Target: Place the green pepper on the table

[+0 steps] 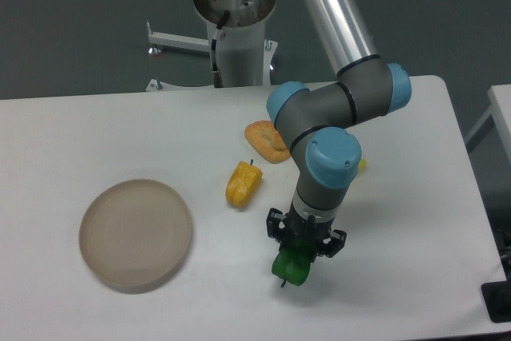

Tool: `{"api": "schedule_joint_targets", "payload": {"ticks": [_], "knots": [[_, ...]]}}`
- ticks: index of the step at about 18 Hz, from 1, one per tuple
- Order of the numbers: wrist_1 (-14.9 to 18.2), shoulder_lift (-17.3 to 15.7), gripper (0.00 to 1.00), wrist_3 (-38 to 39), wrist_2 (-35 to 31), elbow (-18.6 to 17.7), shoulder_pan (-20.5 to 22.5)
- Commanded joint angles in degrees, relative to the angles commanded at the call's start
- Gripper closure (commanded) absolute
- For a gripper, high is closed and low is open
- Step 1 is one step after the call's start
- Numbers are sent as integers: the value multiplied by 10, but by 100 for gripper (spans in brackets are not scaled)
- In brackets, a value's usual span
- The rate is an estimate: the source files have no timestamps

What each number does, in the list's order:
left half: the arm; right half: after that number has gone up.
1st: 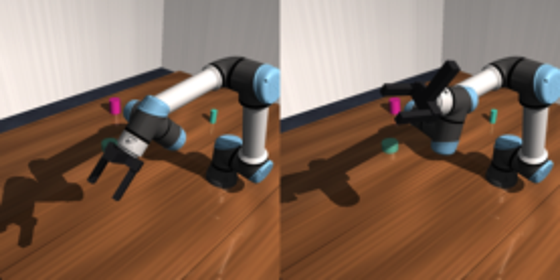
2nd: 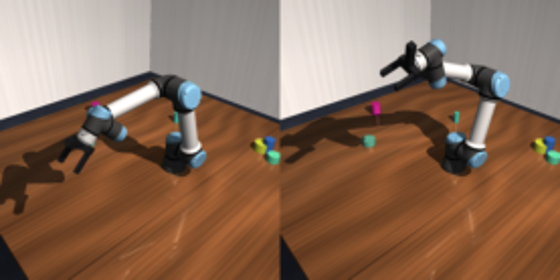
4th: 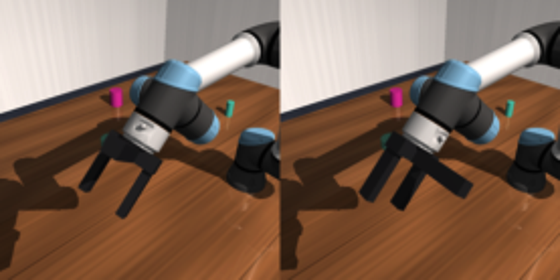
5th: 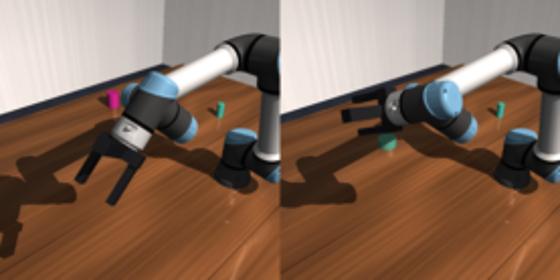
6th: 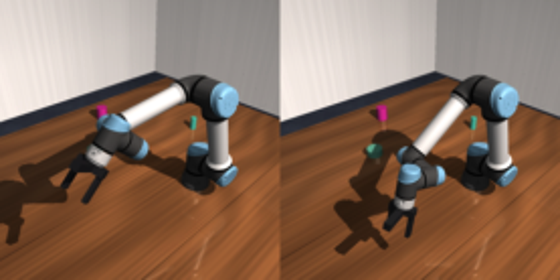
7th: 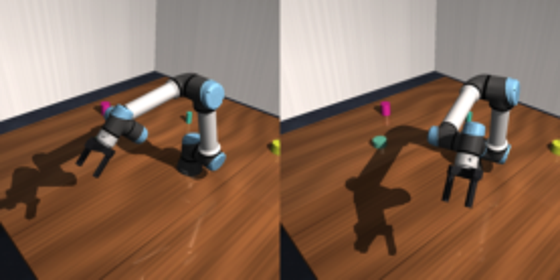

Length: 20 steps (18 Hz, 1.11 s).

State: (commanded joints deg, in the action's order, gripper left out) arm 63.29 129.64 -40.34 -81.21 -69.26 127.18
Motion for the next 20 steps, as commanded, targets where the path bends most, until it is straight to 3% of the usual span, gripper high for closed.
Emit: {"api": "schedule_joint_targets", "payload": {"ticks": [20], "knots": [[-4, 14, 61, 18, 11, -4, 2]]}}
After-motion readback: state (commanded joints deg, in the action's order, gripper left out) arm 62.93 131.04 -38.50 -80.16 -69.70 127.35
